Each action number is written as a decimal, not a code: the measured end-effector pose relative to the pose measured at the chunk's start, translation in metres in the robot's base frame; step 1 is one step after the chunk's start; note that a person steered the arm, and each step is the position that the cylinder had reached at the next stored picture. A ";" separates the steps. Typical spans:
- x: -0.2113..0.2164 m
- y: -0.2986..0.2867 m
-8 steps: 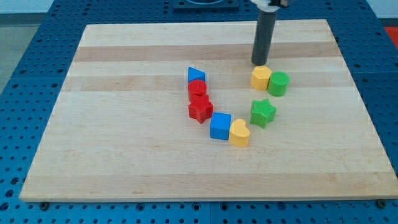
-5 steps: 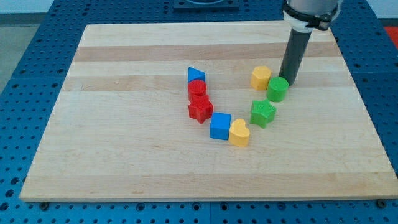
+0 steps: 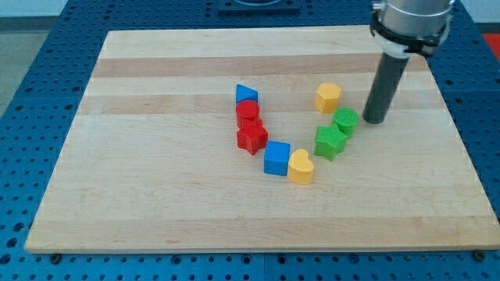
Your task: Place the green circle in between the green star and the hexagon
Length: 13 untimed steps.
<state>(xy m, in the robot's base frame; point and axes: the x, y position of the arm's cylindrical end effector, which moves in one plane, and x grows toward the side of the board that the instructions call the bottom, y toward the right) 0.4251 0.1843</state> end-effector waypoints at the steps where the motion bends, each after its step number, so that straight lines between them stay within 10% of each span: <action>1: 0.017 0.002; 13: -0.003 -0.026</action>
